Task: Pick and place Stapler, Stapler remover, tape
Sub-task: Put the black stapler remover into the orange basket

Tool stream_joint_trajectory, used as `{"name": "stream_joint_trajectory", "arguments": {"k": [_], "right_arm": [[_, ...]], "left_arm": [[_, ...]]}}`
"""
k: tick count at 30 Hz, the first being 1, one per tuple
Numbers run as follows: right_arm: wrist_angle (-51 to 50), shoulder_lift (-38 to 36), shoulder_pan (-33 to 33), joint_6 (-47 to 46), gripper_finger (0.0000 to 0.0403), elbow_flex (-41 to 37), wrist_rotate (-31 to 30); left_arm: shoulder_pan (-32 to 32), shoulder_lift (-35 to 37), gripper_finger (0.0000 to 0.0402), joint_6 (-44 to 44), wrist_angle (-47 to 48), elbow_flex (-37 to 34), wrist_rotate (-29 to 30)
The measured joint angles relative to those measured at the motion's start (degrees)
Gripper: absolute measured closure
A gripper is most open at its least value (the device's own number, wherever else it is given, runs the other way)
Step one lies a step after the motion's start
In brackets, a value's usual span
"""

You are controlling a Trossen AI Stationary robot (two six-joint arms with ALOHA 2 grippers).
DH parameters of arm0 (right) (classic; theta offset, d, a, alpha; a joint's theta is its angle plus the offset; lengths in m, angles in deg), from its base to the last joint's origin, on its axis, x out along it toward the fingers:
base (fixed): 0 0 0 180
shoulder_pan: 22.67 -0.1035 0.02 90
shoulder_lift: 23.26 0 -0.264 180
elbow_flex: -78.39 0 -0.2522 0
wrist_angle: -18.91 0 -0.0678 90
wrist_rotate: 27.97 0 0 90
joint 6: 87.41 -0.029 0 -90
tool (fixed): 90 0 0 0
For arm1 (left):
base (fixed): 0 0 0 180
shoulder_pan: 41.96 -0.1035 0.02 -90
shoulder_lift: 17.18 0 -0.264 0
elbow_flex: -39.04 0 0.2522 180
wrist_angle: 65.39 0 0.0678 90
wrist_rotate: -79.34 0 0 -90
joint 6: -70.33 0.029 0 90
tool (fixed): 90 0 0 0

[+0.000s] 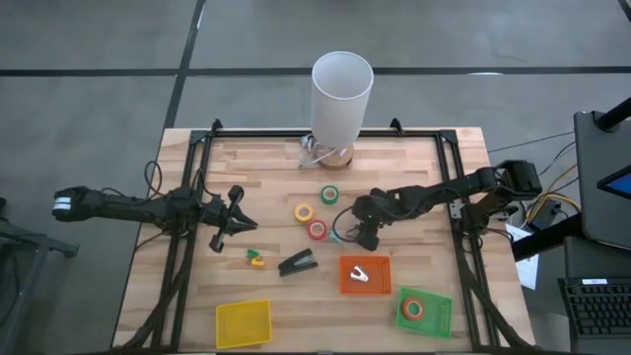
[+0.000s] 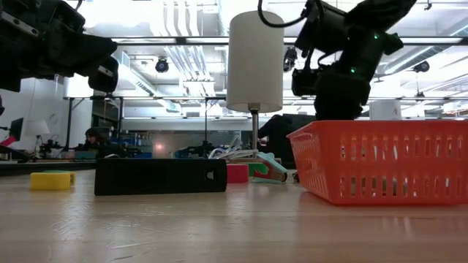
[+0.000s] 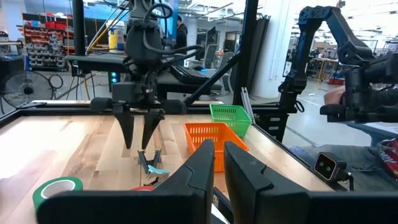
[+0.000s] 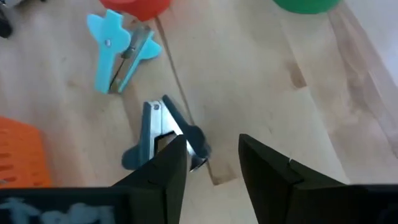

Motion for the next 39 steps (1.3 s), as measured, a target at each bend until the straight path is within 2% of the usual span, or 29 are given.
{"name": "stream_joint_trajectory", "arguments": {"k": [8, 27, 39], "right_arm": [[5.75, 0.0, 0.01, 0.03, 0.0283, -2.02, 0.04], [7.49, 0.76, -0.03, -0.49, 0.0335, -2.83, -0.13], [8.36, 3.86, -0.03, -1.08, 0.036, -2.8, 0.04]], "left_arm": [[0.02, 0.02, 0.0362, 0.0, 0.0, 0.02, 0.0], [0.0, 0.02, 0.0362, 0.0, 0.0, 0.01, 0.01], [0.02, 0.01, 0.0362, 0.0, 0.13, 0.01, 0.0]]}}
